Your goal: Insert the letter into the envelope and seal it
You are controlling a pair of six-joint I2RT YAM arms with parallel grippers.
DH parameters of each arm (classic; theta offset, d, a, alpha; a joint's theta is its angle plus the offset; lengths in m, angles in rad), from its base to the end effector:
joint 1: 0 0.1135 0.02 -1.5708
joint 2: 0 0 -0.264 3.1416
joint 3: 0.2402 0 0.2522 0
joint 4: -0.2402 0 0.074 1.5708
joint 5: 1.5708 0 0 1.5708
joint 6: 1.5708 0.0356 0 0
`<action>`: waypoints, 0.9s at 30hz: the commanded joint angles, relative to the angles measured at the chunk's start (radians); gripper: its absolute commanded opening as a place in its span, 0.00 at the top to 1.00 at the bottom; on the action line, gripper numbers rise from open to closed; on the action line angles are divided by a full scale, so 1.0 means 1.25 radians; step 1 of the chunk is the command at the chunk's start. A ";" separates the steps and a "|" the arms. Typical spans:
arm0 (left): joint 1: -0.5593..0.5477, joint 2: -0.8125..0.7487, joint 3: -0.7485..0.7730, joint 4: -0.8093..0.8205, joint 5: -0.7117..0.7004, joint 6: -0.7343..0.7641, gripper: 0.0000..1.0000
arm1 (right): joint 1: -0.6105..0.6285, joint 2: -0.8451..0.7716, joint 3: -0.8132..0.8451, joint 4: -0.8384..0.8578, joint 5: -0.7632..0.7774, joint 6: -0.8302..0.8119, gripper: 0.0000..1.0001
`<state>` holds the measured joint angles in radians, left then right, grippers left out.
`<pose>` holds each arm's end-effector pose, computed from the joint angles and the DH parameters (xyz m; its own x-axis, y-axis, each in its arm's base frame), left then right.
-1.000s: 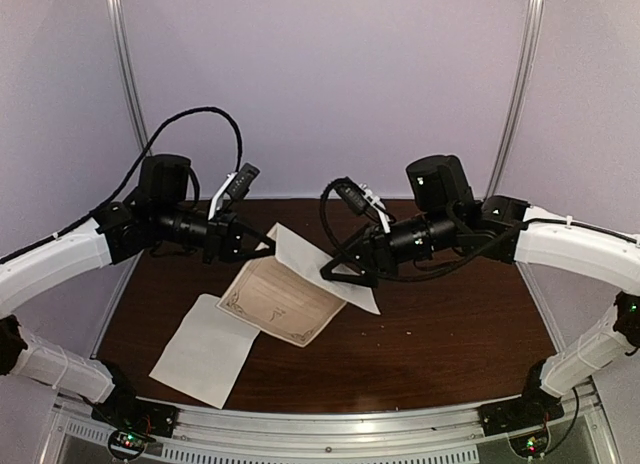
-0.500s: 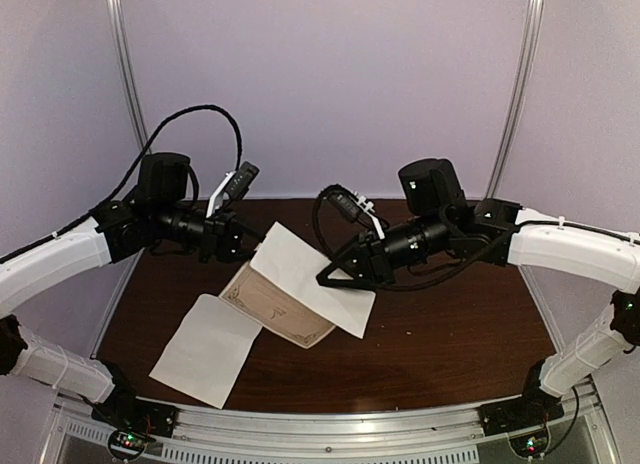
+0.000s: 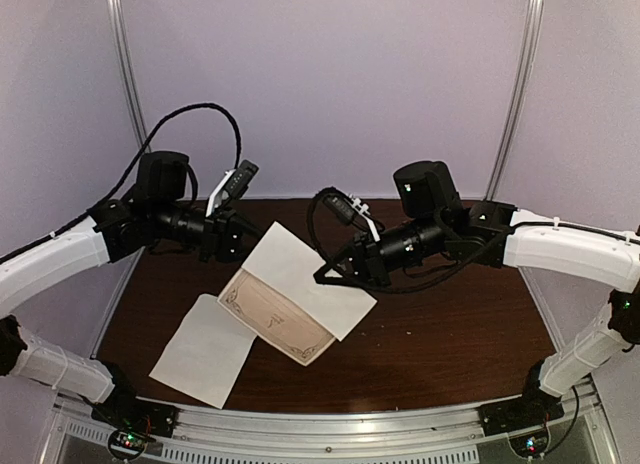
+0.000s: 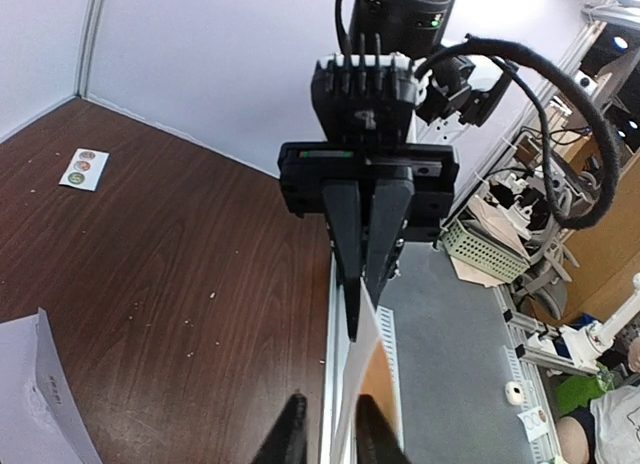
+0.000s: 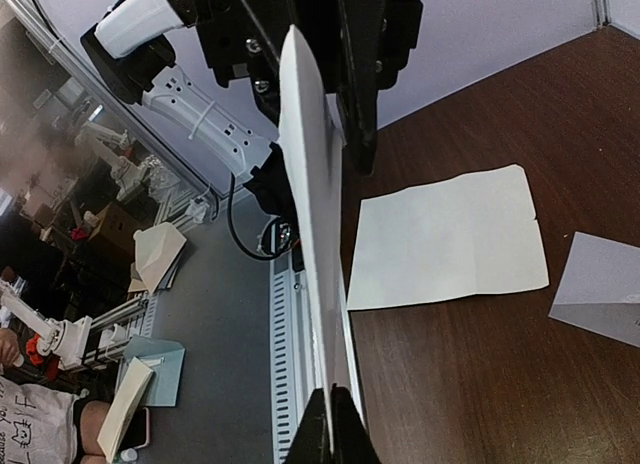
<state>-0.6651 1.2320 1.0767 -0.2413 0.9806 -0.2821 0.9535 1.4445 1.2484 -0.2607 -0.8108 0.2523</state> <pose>0.1943 -0.1900 0.3476 -0.5554 0.2387 -0.7966 0.8244 0.0327 -0.5650 0.1683 0.2817 0.3431 -0.4815 -0.3812 -0.7892 -0.8449 -0.0377 0.5336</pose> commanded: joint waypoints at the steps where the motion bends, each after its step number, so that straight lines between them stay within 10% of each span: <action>1: -0.004 -0.069 0.041 -0.014 -0.100 0.005 0.69 | 0.004 -0.026 0.009 0.001 0.048 -0.008 1.00; 10: -0.004 -0.125 0.072 -0.043 -0.154 -0.009 0.19 | 0.003 -0.028 0.011 -0.030 0.065 -0.019 1.00; 27: -0.032 0.030 0.097 -0.044 -0.063 0.012 0.24 | 0.007 -0.010 0.034 -0.058 0.030 -0.031 1.00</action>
<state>-0.6884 1.2530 1.1584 -0.3164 0.8341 -0.2863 0.9581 1.4345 1.2530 -0.3035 -0.7780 0.2333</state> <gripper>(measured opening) 0.844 0.003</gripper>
